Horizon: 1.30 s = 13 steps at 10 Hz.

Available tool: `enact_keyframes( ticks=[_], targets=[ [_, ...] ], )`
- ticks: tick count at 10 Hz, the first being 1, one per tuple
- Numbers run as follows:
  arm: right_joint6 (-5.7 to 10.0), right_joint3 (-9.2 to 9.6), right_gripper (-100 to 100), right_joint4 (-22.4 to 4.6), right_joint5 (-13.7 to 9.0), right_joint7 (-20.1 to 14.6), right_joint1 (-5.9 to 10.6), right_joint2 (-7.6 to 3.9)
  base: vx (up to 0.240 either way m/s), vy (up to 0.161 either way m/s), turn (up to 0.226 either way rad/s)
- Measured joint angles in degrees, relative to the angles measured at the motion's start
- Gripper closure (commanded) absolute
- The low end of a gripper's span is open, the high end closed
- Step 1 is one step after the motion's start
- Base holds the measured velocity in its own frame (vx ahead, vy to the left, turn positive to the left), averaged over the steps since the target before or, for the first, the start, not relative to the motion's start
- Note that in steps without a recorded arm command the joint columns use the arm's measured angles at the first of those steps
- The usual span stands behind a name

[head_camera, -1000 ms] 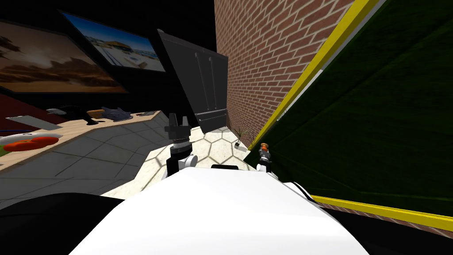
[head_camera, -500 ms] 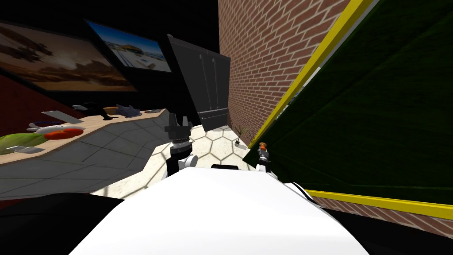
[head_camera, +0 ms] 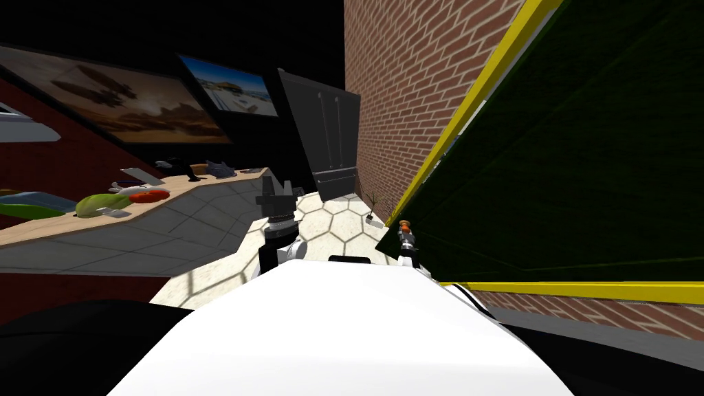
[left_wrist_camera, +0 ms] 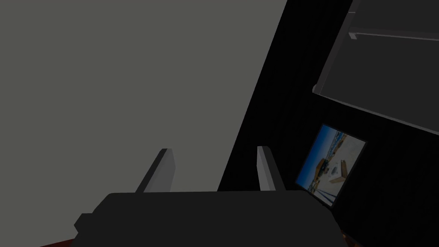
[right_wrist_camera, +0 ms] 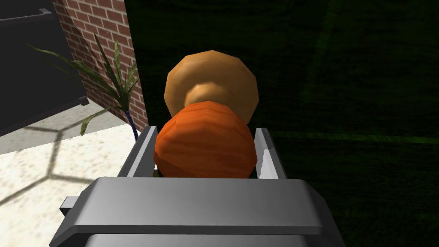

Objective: Pull the door open

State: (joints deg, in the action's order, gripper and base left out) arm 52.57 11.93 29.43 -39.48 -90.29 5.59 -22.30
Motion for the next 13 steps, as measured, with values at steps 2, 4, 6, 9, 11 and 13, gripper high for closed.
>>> enact_keyframes(
  ticks=[2, 4, 6, 9, 11, 13],
  targets=[
    [0.25, 0.76, 100, -0.6, 0.5, -0.7, 0.11, 0.02, -0.081, 0.014, -0.019],
    [2.15, 3.16, 100, -0.8, 1.9, -3.4, -0.93, -1.32, -0.086, 0.027, -0.055],
    [3.27, 4.92, 100, 1.3, 3.0, -5.2, -3.1, -2.82, -0.075, 0.021, -0.057],
    [5.81, 8.0, 100, 2.6, 4.9, -8.5, -5.57, -5.06, -0.086, 0.017, -0.059],
    [6.52, 9.65, 100, 4.9, 5.8, -10.0, -7.88, -6.71, -0.08, 0.016, -0.048],
    [7.95, 11.2, 100, 4.6, 6.8, -11.9, -8.51, -7.73, -0.047, 0.004, -0.025]
  ],
)
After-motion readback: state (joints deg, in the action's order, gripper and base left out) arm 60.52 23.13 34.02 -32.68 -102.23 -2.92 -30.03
